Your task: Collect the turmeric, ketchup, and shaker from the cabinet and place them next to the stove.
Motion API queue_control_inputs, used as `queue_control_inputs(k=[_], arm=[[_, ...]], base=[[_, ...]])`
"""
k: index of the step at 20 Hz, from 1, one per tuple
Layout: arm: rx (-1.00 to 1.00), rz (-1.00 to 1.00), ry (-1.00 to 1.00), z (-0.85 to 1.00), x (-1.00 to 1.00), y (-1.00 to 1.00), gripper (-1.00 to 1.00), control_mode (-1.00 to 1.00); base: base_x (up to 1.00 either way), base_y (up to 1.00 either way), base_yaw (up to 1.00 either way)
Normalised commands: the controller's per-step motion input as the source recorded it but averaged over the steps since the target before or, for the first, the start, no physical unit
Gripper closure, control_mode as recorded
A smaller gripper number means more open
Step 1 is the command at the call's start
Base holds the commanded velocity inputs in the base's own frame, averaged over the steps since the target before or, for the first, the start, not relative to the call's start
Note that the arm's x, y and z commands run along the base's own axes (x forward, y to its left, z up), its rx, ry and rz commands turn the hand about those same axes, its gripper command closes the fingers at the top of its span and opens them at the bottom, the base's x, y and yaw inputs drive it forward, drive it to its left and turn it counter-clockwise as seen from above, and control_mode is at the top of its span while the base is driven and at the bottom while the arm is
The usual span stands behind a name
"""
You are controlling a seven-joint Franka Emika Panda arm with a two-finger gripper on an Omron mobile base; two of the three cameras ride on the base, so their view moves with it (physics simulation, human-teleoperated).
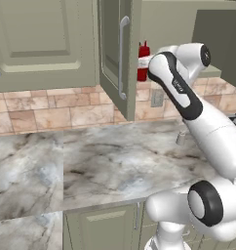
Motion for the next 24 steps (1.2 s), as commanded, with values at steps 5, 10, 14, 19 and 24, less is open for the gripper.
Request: queue_control_inputs(k=[5, 10, 14, 19, 24], arm=[[0.00, 0.02, 0.00, -0.27, -0.75, -0.51, 1.00, -1.00], [0.00, 0.01, 0.00, -0.49, -0.83, -0.49, 1.00, -1.00], [0.00, 0.02, 0.00, -0.78, -0.77, -0.55, 1.00, -1.00], [0.00, 0.03, 0.00, -0.90, -0.63, -0.67, 1.00, -1.00], [0.00, 0.01, 0.00, -0.81, -0.30, -0.68, 1.00, -1.00]], base=[[0.00, 0.00, 0.00], [0.00, 0.00, 0.00], [0.00, 0.00, 0.00], [0.00, 0.00, 0.00], [0.00, 0.00, 0.00]])
